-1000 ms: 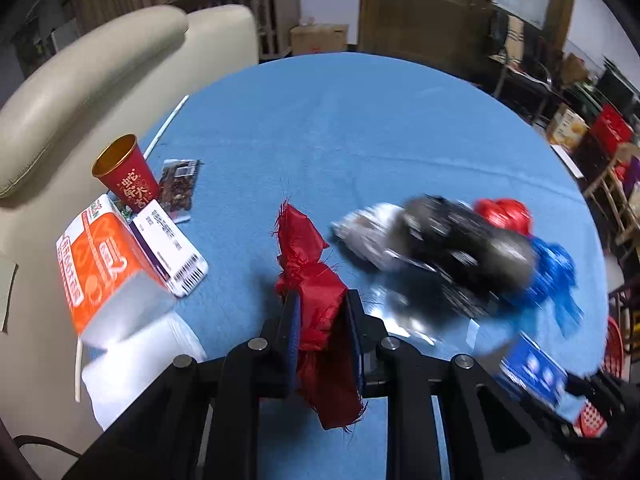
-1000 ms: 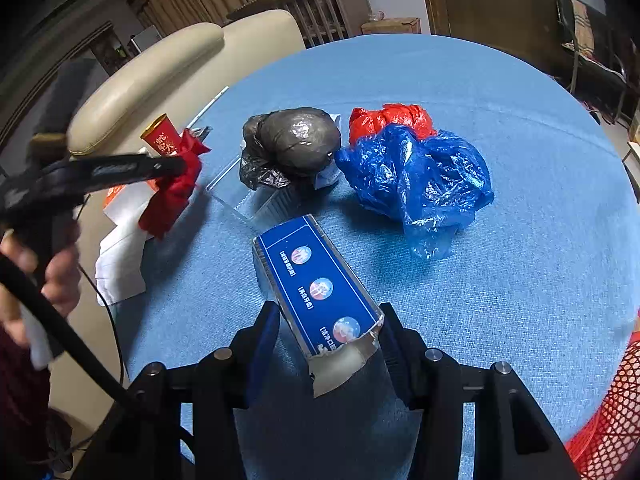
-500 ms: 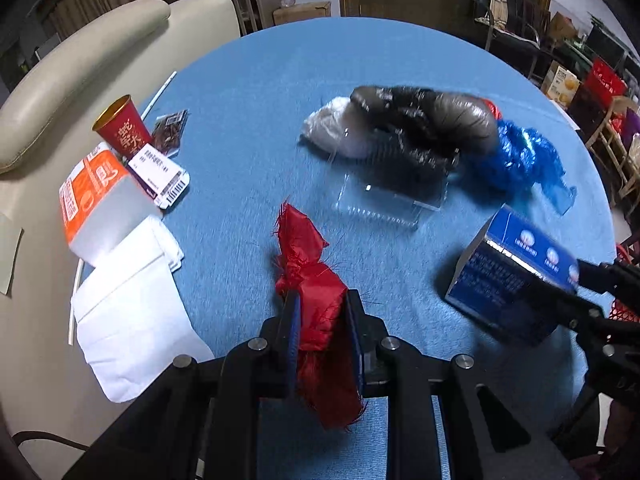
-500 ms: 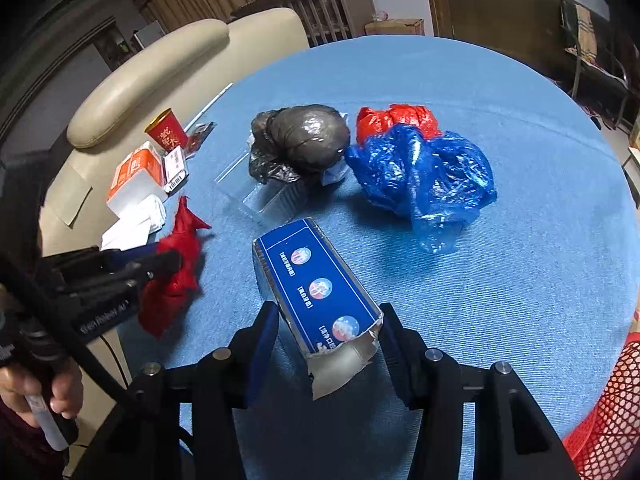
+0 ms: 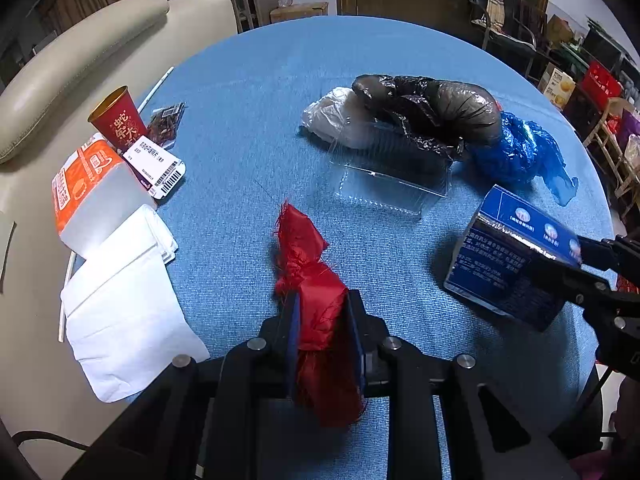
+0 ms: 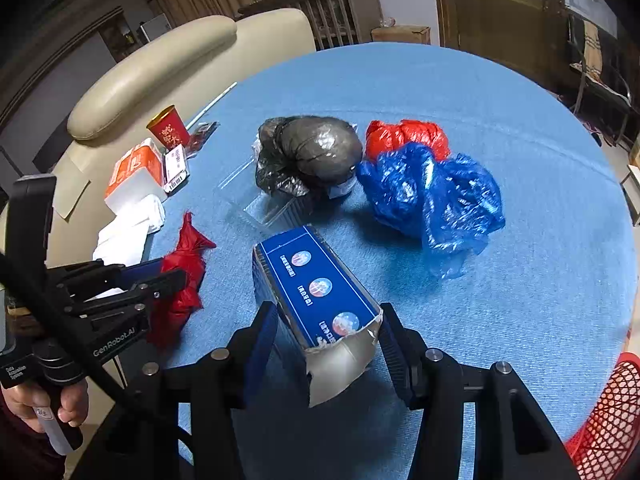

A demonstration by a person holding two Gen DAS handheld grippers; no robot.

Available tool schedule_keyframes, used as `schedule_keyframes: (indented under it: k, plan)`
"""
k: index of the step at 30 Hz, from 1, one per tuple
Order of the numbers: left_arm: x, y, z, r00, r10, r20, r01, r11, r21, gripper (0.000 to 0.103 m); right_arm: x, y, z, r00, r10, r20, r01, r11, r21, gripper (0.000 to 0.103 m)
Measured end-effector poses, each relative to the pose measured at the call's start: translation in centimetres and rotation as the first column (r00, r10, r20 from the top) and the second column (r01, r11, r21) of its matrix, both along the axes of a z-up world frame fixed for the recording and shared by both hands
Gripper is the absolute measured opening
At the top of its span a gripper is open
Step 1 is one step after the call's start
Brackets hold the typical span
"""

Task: Collect trash
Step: 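Lift the red bundle with the left tool while the right tool lifts the box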

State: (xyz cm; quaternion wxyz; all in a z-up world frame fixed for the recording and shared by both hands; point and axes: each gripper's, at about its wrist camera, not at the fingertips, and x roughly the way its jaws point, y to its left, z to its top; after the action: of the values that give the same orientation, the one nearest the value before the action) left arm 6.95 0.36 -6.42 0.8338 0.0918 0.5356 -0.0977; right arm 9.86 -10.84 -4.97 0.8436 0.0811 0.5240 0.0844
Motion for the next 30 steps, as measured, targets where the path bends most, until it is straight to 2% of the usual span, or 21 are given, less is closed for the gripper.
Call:
schedule_keyframes:
  k: [13,22,27,30]
  plan:
    - [-0.3,-0.2,0.0,1.000,-0.006,0.011,0.006,1.000,0.018,0.026,-0.8,-1.1,-0.4,0.999,-0.033,0.002,0.032,0.998,0.049,0.052]
    - [-0.4,-0.5,0.0,1.000,-0.011,0.017,0.011,0.999,0.030,0.026,-1.0,-1.3,-0.9,0.999,-0.033,-0.026,0.034,0.999,0.034,0.052]
    - [-0.4,-0.4,0.0,1.000,-0.013,0.018,0.012,0.999,0.030,0.026,-0.9,-2.3,-2.7,0.992,-0.063,-0.108,0.075,0.991,0.109,0.052]
    - [-0.3,-0.4,0.1,1.000,-0.015,0.017,0.014,0.999,0.028,0.026,-1.0,-2.3,-2.6,0.992,-0.054,-0.112,0.069,0.989,0.134,0.052]
